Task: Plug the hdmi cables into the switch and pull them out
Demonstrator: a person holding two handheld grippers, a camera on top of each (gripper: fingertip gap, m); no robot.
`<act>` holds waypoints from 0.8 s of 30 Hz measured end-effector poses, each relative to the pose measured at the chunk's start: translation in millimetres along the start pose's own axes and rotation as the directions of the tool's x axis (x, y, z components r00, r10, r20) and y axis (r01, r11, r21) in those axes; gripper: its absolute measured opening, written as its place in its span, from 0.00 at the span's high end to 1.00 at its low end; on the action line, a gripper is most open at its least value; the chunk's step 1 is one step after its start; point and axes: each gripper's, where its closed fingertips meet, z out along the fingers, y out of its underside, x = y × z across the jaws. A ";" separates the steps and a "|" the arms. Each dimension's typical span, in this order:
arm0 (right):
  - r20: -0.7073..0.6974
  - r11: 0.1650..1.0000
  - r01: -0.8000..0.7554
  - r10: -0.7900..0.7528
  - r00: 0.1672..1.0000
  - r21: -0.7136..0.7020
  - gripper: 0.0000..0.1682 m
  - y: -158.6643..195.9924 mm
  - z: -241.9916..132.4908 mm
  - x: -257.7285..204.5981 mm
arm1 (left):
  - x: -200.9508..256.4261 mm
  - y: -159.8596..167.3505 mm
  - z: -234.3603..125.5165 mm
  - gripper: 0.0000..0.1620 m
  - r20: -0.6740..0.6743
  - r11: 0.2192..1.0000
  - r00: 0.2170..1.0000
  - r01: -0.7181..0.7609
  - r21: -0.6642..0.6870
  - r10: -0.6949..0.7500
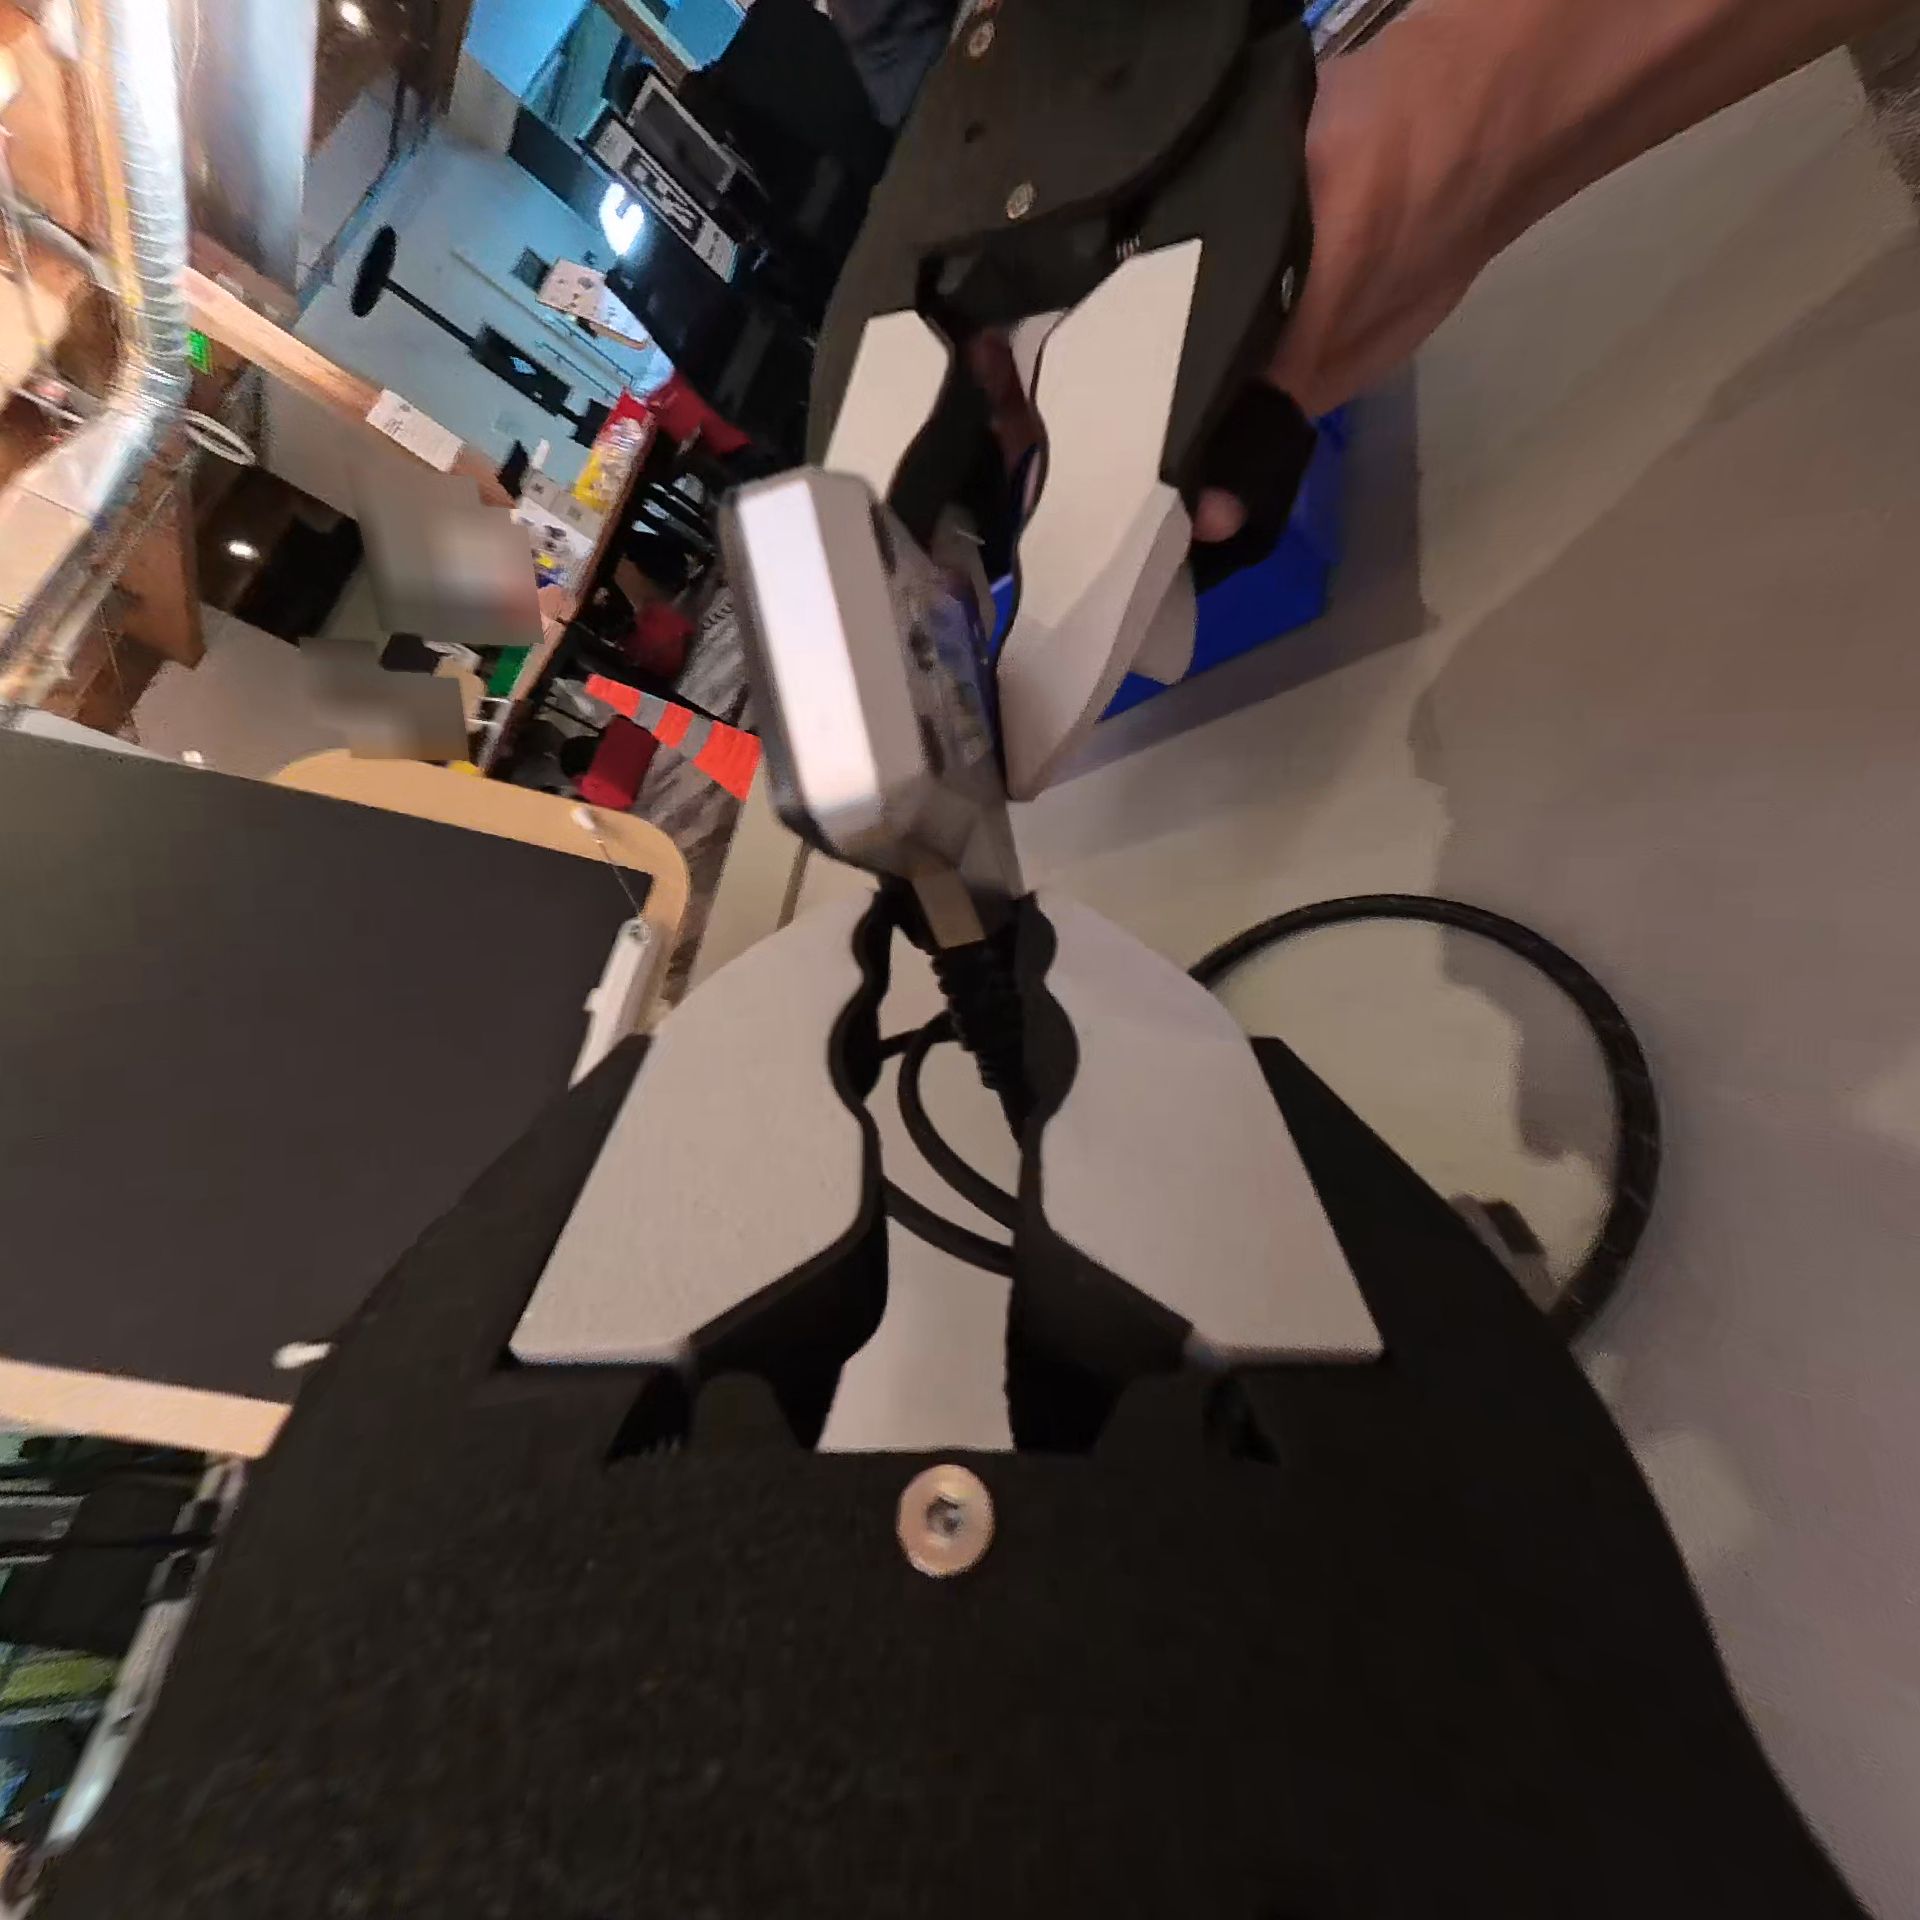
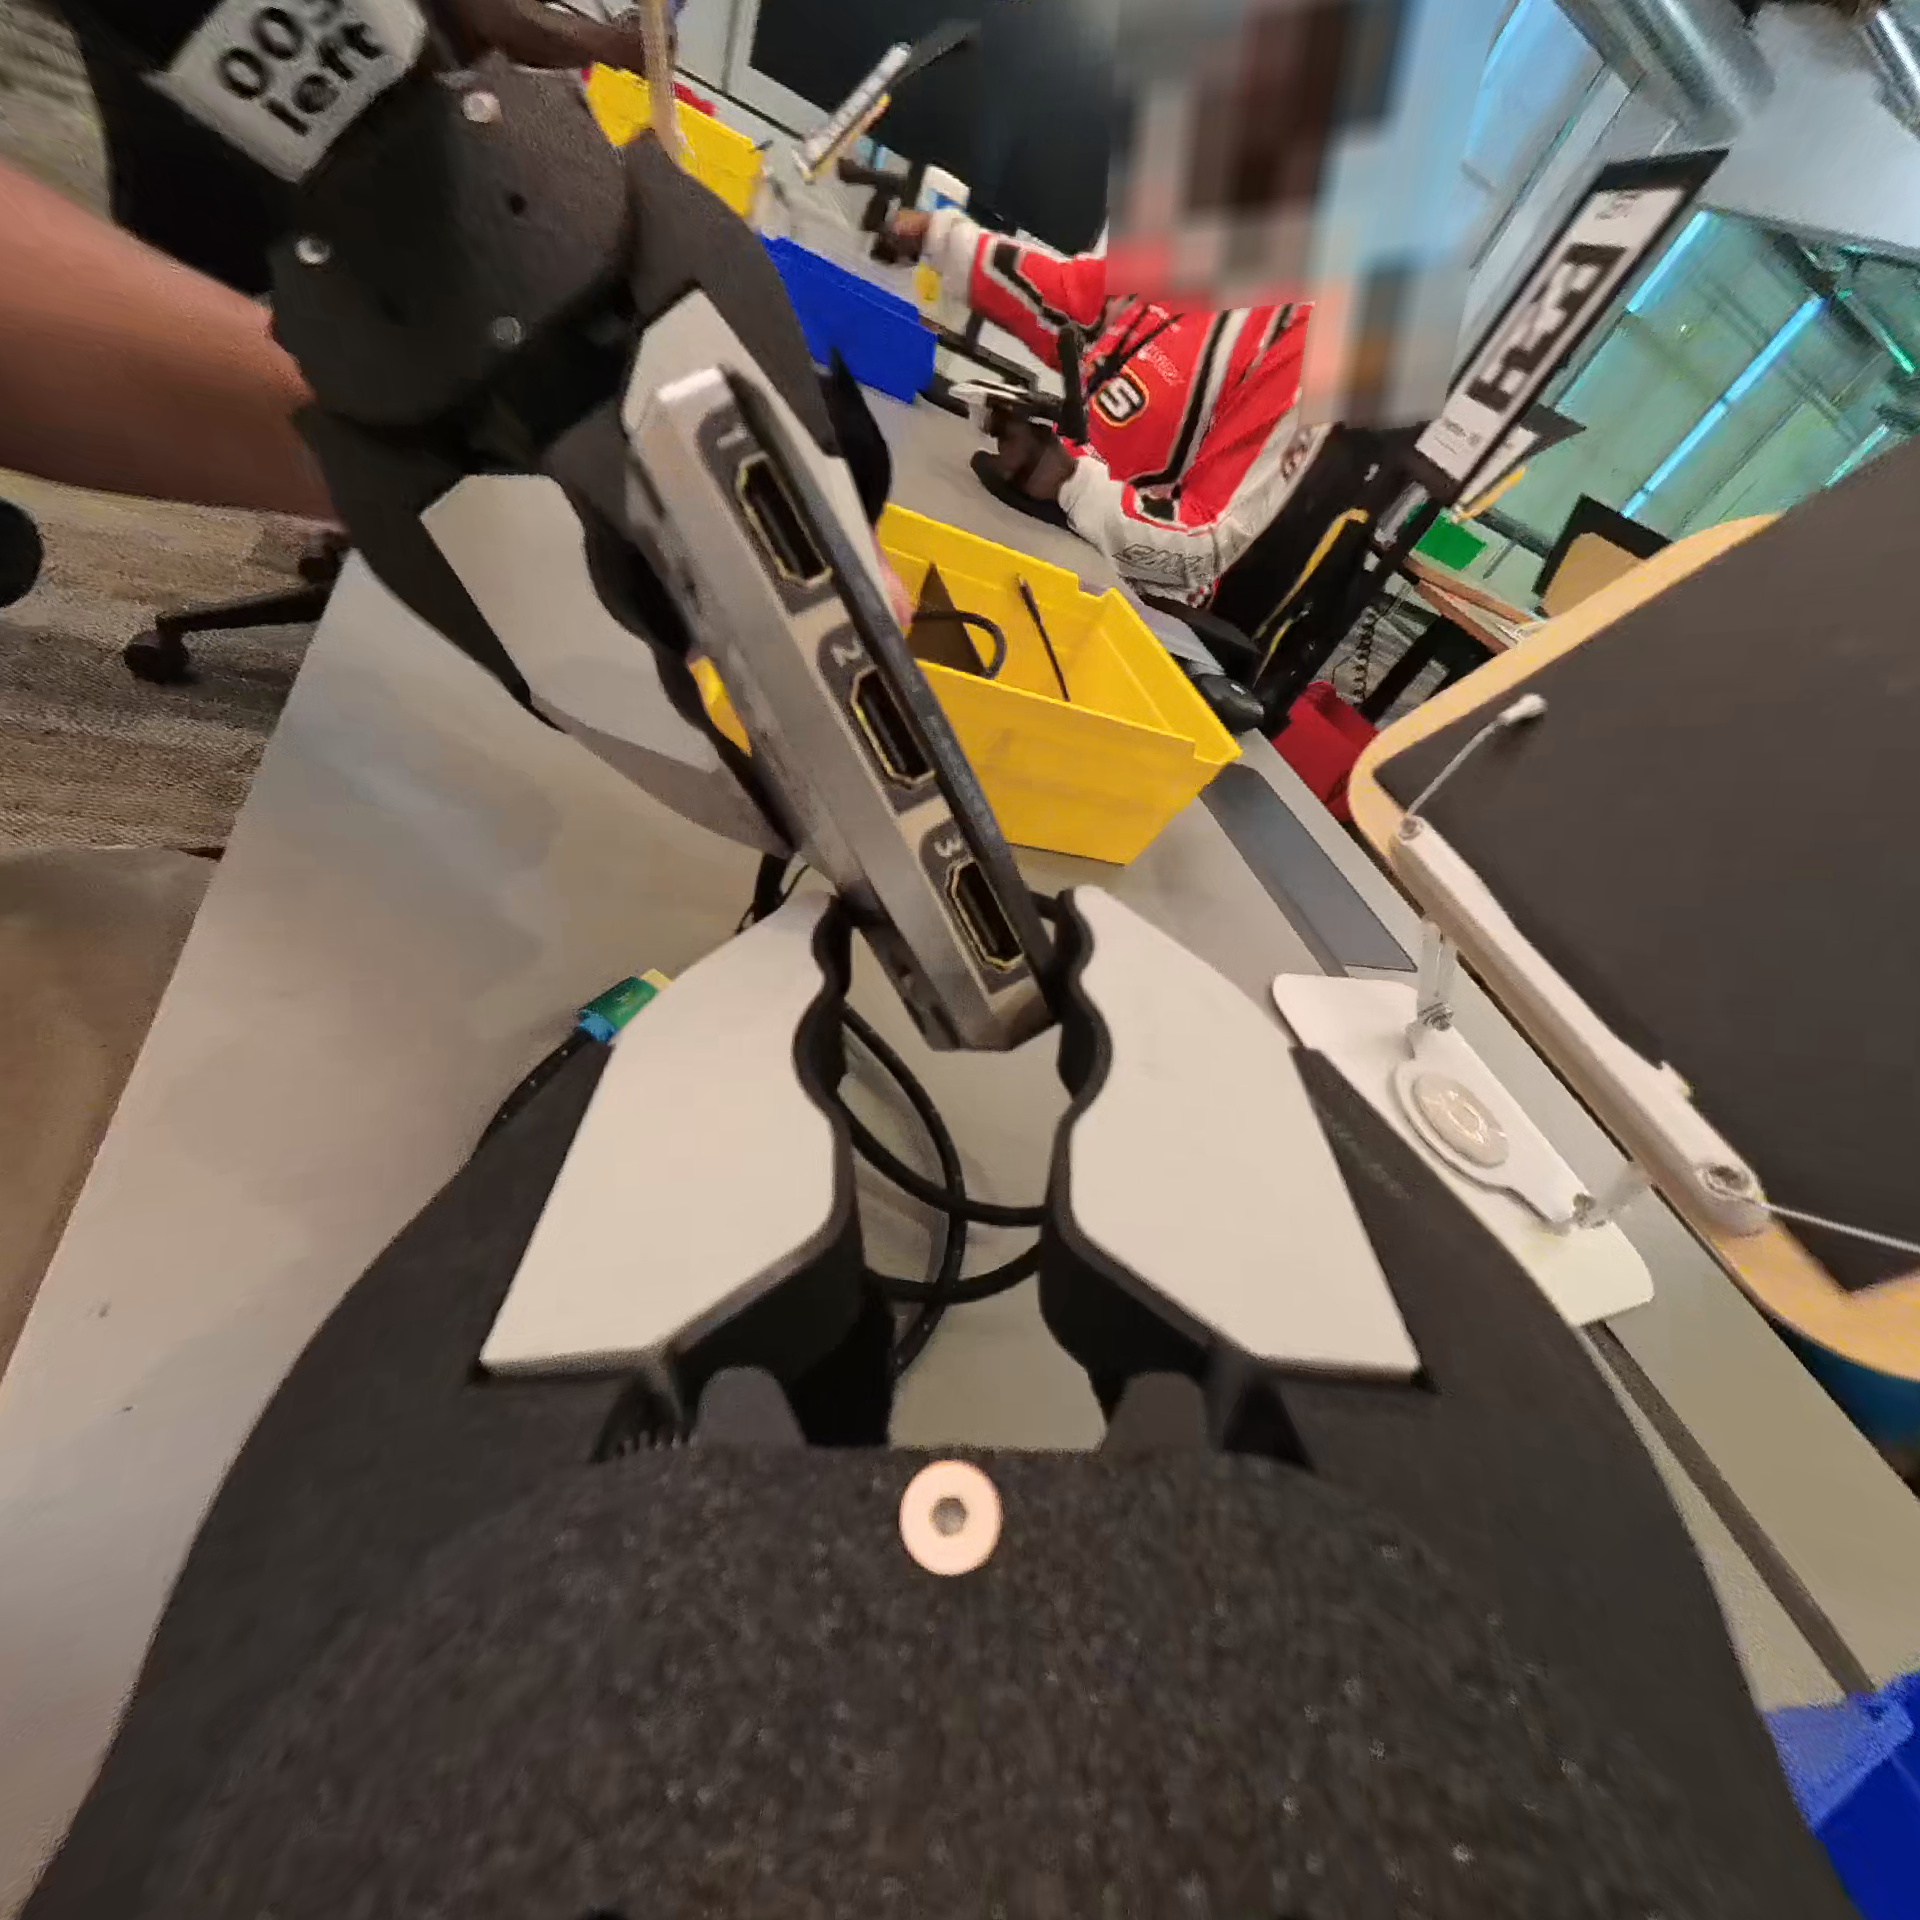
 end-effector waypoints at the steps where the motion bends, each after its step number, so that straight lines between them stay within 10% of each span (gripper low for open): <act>1: 0.020 1.000 0.017 -0.017 1.000 -0.003 0.81 0.6 -0.2 -4.2 | 1.3 4.7 -0.6 0.86 -0.016 0.999 0.999 0.030 -0.012 -0.030; 7: 0.014 0.998 0.060 -0.060 0.998 -0.027 0.88 7.0 -1.8 -9.1 | 13.7 15.6 -20.9 0.67 -0.102 0.949 0.944 0.306 -0.077 -0.313; 16: 0.129 0.995 0.099 -0.099 0.987 0.013 0.88 -1.3 2.2 -36.2 | -11.6 -39.1 -58.1 0.82 -0.189 0.898 0.911 0.399 0.184 -0.366; 24: 0.163 0.986 0.165 -0.159 0.974 -0.027 0.88 0.2 7.0 -50.2 | 16.3 -32.7 -44.6 0.88 -0.249 0.951 0.933 0.291 0.104 -0.259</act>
